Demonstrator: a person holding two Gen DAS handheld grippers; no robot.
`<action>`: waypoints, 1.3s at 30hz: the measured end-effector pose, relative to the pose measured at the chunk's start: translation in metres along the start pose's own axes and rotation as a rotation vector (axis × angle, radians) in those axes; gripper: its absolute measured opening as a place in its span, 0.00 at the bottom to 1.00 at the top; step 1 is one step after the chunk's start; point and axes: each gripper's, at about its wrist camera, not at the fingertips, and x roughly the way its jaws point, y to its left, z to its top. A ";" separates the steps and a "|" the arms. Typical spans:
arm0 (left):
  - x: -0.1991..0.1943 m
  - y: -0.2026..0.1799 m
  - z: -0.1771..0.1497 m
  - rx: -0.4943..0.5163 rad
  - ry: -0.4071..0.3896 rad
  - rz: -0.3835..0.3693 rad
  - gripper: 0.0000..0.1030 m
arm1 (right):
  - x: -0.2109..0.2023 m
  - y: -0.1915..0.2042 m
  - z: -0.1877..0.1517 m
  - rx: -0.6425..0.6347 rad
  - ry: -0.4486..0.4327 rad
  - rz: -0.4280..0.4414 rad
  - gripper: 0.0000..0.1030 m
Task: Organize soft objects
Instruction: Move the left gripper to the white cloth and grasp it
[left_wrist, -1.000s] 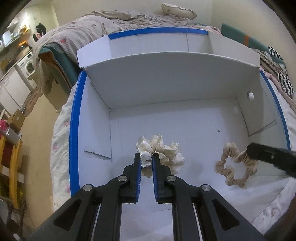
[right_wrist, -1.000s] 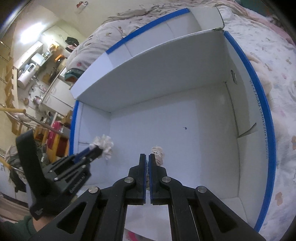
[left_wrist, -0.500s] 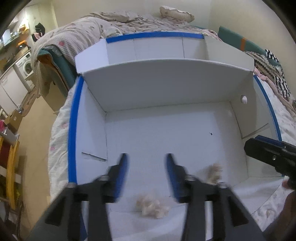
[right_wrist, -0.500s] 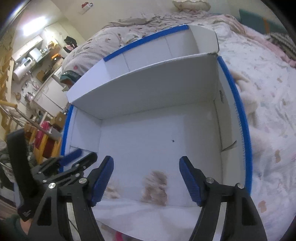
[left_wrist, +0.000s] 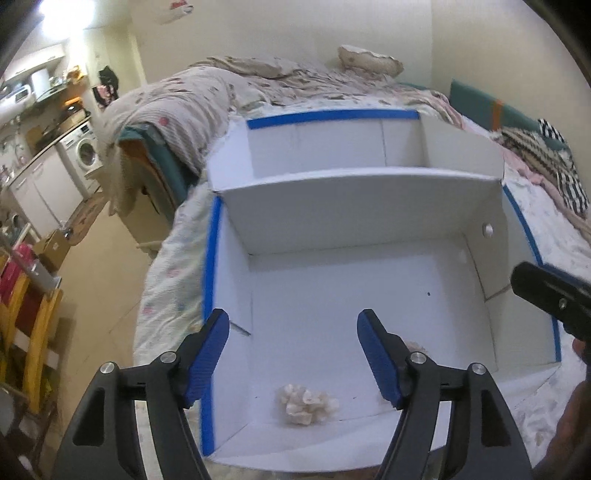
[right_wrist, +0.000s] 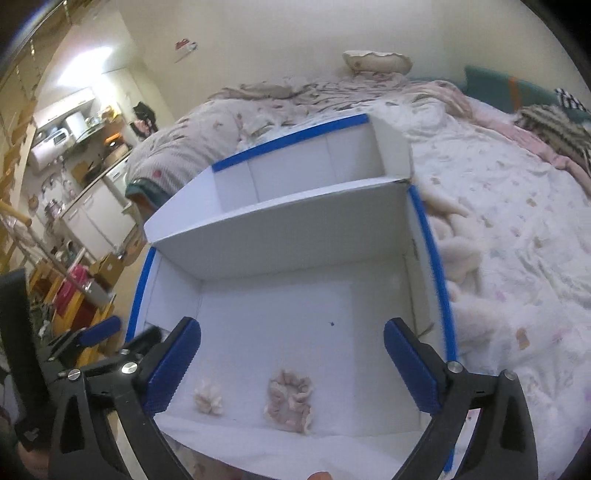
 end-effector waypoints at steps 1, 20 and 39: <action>-0.003 0.004 0.000 -0.009 -0.004 0.001 0.67 | -0.003 -0.002 0.000 0.016 0.000 -0.001 1.00; -0.047 0.091 -0.071 -0.197 0.084 0.018 0.67 | -0.061 -0.004 -0.065 -0.003 0.065 -0.071 1.00; 0.025 0.096 -0.113 -0.295 0.388 -0.095 0.66 | -0.032 -0.016 -0.094 0.049 0.196 -0.100 1.00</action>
